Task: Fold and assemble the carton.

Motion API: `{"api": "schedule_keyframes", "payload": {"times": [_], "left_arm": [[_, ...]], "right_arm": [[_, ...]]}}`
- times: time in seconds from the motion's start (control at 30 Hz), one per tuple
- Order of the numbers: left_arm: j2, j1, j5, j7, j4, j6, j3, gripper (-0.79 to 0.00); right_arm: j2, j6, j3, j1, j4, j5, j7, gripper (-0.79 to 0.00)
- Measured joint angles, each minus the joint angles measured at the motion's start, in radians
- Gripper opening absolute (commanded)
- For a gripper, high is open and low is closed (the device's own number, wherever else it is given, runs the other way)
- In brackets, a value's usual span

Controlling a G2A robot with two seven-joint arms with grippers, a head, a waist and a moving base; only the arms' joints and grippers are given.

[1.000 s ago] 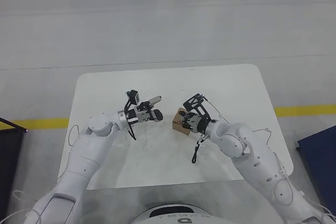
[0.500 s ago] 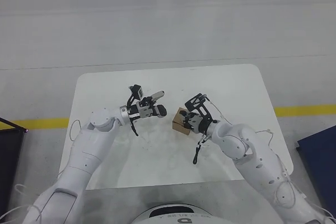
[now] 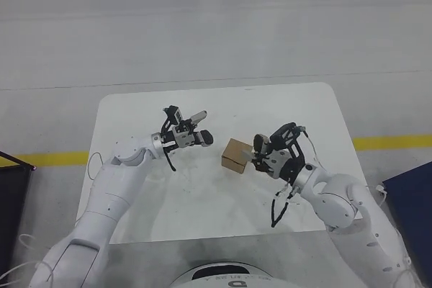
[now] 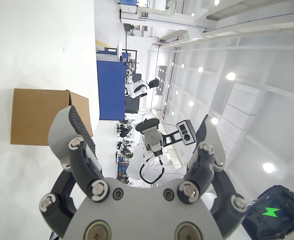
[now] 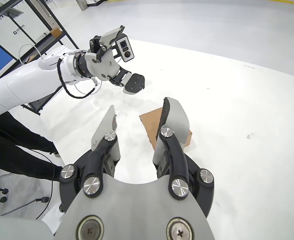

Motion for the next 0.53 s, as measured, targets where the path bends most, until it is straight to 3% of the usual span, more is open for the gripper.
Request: {"api": "schedule_keyframes", "payload": {"times": [0.13, 0.23, 0.53], "left_arm": [[0.0, 0.0, 0.0, 0.0, 0.0, 0.0, 0.0, -0.001], [0.0, 0.0, 0.0, 0.0, 0.0, 0.0, 0.0, 0.0], [0.0, 0.0, 0.0, 0.0, 0.0, 0.0, 0.0, 0.0]], "right_arm": [[0.0, 0.0, 0.0, 0.0, 0.0, 0.0, 0.0, -0.097], [0.0, 0.0, 0.0, 0.0, 0.0, 0.0, 0.0, -0.026], [0.0, 0.0, 0.0, 0.0, 0.0, 0.0, 0.0, 0.0]]}}
